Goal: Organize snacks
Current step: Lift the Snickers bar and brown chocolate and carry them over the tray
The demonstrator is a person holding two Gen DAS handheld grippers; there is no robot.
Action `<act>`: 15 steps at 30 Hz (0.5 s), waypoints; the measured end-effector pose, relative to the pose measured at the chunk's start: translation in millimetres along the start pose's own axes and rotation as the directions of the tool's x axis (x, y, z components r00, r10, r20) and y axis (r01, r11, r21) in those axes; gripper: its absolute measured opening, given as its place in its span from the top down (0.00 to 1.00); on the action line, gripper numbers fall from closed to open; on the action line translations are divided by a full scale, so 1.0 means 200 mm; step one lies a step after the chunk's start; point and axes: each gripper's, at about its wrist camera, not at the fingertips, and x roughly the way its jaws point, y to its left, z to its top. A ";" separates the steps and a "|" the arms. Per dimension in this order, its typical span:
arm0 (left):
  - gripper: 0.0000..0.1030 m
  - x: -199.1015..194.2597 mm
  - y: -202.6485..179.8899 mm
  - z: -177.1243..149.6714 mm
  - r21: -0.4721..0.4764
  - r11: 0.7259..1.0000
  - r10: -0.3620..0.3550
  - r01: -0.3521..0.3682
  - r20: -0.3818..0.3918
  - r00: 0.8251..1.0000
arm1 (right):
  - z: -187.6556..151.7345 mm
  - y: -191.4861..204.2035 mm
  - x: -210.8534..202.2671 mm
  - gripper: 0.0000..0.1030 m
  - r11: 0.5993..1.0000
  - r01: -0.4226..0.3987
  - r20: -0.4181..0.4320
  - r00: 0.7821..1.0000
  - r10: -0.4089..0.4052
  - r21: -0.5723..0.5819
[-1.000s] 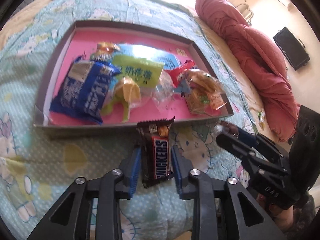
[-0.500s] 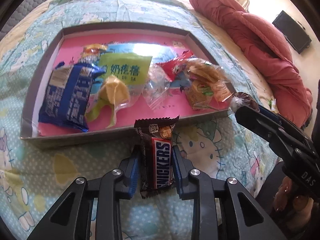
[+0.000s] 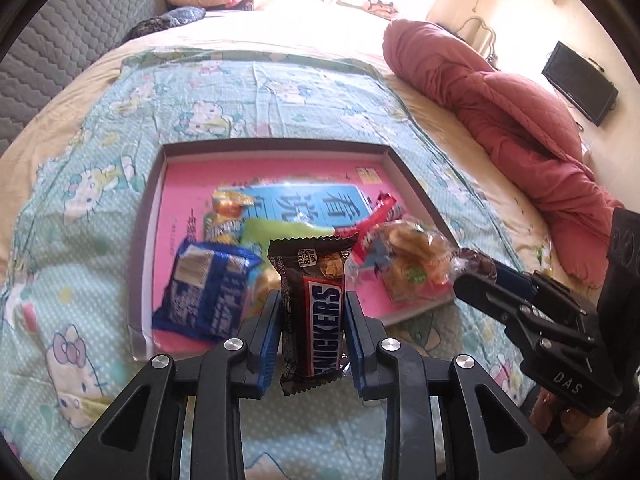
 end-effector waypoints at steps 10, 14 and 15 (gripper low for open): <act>0.70 0.04 0.06 0.08 0.010 0.999 0.043 -0.044 0.047 0.998 | 0.04 0.08 0.10 0.64 0.997 -0.001 0.007 1.000 0.002 -0.072; 0.70 0.07 0.09 0.08 0.002 0.999 0.053 -0.053 0.036 0.998 | 0.05 0.11 0.13 0.64 0.996 -0.011 0.007 1.000 0.012 -0.092; 0.70 0.07 0.09 0.08 0.001 0.999 0.053 -0.053 0.033 0.998 | 0.05 0.11 0.13 0.64 0.996 -0.011 0.008 1.000 0.012 -0.094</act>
